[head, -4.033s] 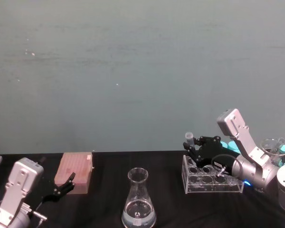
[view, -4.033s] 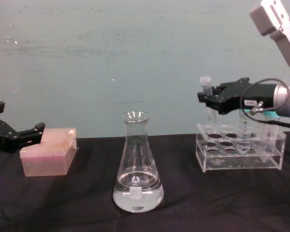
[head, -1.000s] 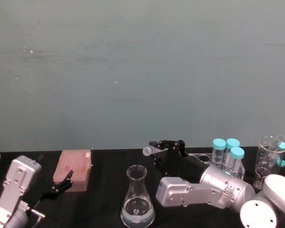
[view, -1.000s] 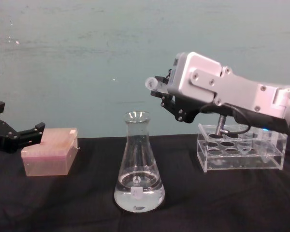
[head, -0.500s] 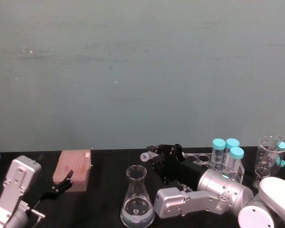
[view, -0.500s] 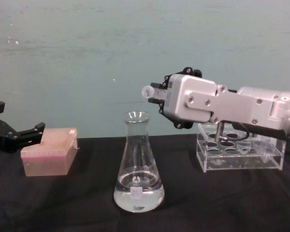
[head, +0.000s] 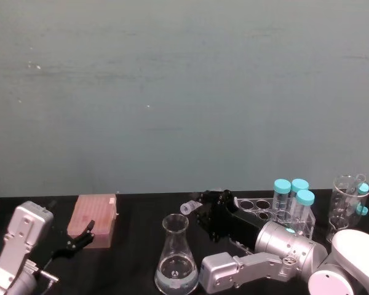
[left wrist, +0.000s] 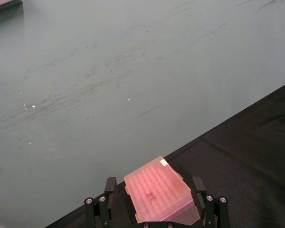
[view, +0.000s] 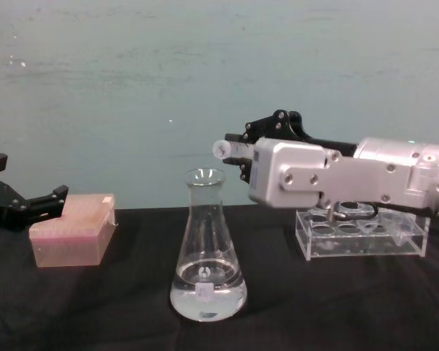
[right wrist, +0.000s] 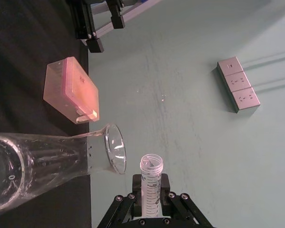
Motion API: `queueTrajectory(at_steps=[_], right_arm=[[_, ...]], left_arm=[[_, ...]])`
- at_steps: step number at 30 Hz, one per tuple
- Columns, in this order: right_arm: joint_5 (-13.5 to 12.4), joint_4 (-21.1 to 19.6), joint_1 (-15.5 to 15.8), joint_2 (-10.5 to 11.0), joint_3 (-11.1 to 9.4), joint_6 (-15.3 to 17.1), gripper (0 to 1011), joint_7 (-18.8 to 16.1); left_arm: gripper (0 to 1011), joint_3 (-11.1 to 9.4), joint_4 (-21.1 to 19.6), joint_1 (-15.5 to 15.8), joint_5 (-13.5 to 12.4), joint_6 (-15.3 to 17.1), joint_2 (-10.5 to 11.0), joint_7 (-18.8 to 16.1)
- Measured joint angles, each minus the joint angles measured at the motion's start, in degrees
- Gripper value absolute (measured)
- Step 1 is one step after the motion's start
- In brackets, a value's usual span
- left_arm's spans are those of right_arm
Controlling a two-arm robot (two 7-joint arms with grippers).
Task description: Pour the liquid from the test tube into the beaker using one hand.
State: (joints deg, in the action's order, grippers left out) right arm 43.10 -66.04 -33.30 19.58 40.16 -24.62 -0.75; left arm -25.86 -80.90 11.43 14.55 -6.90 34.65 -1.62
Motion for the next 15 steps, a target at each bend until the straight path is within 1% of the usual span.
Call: queueTrajectory(at_steps=[4,15], right_arm=[[1.1,0.5,-0.5,0.2,0.7,-0.6,218,1.0],[2.8,1.2,-1.3,0.5,1.7,-0.8,218,2.5]], left_arm=[[1000,0.0,0.0,0.0,0.0,0.0,0.0,0.0],[1000,0.0,0.0,0.0,0.0,0.0,0.0,0.0]])
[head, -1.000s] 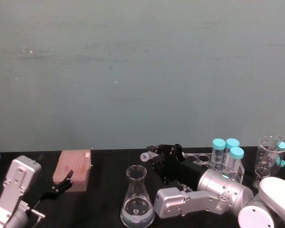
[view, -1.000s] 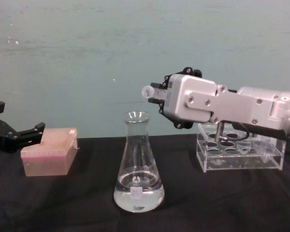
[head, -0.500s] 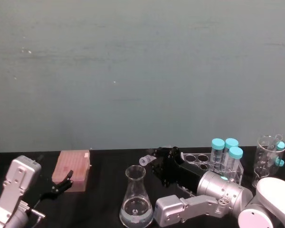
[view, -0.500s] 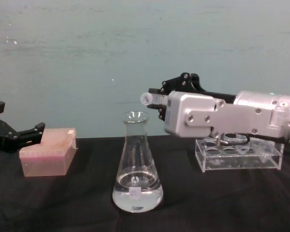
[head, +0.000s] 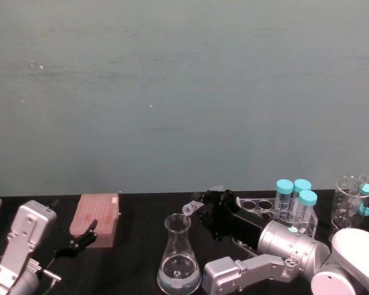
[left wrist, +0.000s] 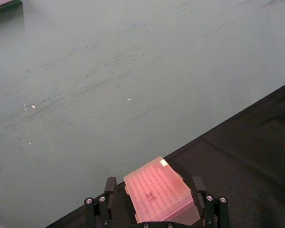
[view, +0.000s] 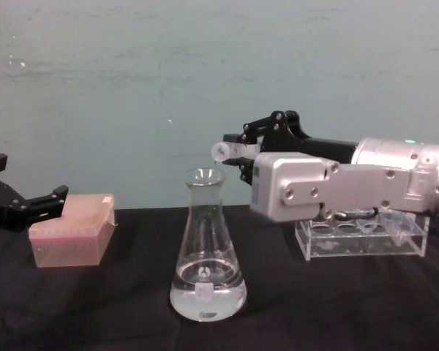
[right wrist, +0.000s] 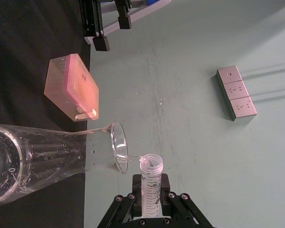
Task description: Pour the liquid from the test tube into the beaker using one hand.
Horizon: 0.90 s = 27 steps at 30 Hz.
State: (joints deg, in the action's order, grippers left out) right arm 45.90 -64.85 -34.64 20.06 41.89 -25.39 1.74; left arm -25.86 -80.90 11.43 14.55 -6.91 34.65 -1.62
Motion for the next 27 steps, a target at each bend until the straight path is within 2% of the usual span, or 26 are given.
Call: queueTrajectory(at_steps=[27], right_arm=[[5.3,1.7,-2.6,0.3,3.3,-0.4,218,5.3]], left_arm=[[1000,0.0,0.0,0.0,0.0,0.0,0.0,0.0]])
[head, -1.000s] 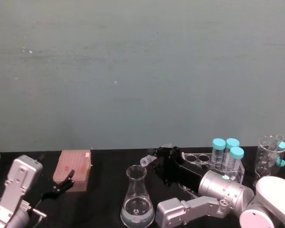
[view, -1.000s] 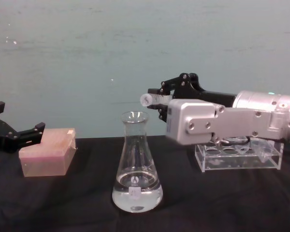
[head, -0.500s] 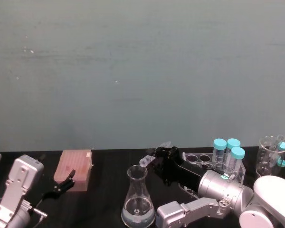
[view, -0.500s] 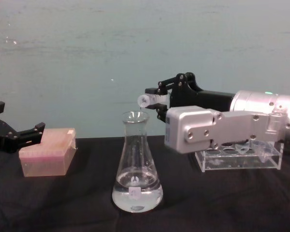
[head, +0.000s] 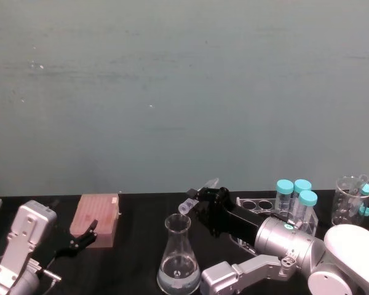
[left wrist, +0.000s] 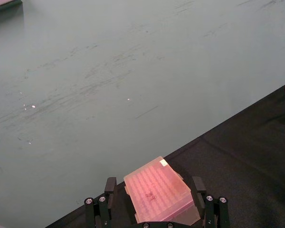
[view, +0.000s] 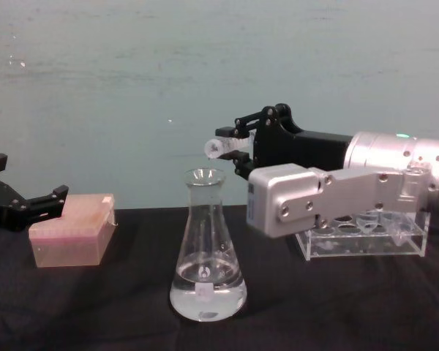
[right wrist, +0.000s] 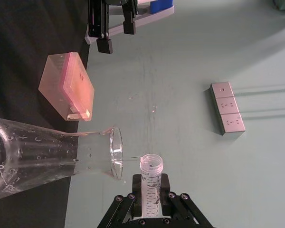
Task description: Pour the liquid from the test tube into the beaker using one hand.
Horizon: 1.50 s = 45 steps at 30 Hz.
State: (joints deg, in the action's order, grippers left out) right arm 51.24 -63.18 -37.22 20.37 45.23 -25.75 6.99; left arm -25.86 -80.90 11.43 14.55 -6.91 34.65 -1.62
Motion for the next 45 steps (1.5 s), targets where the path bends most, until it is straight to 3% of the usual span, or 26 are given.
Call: queueTrajectory(at_steps=[23,45], right_arm=[[5.9,-0.6,-1.6,1.8,3.1,1.2,218,5.7],[7.2,-0.6,-2.8,2.5,4.4,2.4,218,6.6]], left_arm=[[1000,0.0,0.0,0.0,0.0,0.0,0.0,0.0],[1000,0.0,0.0,0.0,0.0,0.0,0.0,0.0]])
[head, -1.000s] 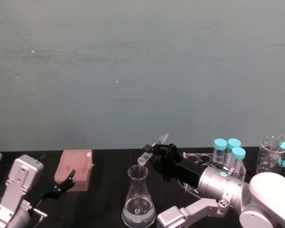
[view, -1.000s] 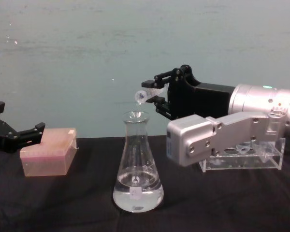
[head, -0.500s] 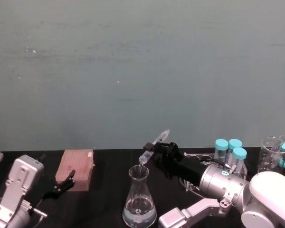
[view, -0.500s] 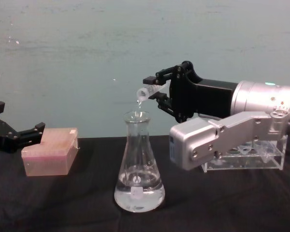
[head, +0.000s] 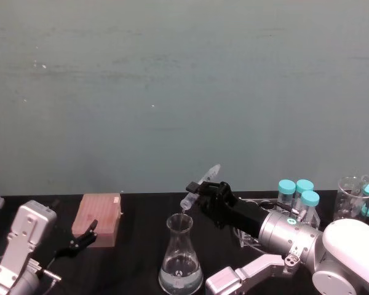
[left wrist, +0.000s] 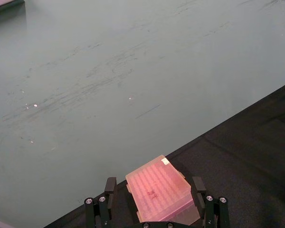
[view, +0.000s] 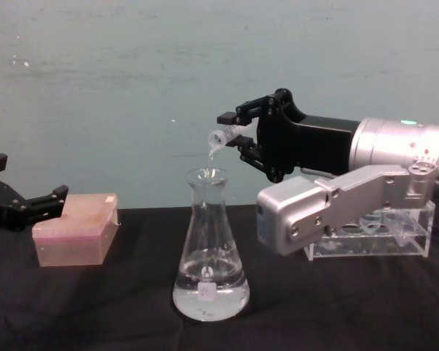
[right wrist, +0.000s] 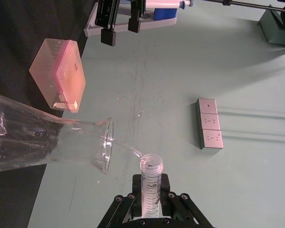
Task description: Pour the liquid from the test tube into the beaker using one hand.
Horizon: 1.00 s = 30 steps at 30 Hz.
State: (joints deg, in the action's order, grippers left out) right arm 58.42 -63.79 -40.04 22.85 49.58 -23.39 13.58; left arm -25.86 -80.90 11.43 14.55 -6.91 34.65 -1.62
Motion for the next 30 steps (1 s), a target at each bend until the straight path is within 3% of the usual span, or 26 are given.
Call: queueTrajectory(at_steps=[23,28,30], right_arm=[[0.5,1.3,-1.1,-0.4,1.0,0.0,218,0.5],[-3.9,0.9,-0.2,-0.8,-0.8,-0.4,218,-2.3],[-8.1,0.2,0.7,-0.9,-2.6,-0.7,218,-5.5]], left_arm=[[1000,0.0,0.0,0.0,0.0,0.0,0.0,0.0],[1000,0.0,0.0,0.0,0.0,0.0,0.0,0.0],[1000,0.0,0.0,0.0,0.0,0.0,0.0,0.0]])
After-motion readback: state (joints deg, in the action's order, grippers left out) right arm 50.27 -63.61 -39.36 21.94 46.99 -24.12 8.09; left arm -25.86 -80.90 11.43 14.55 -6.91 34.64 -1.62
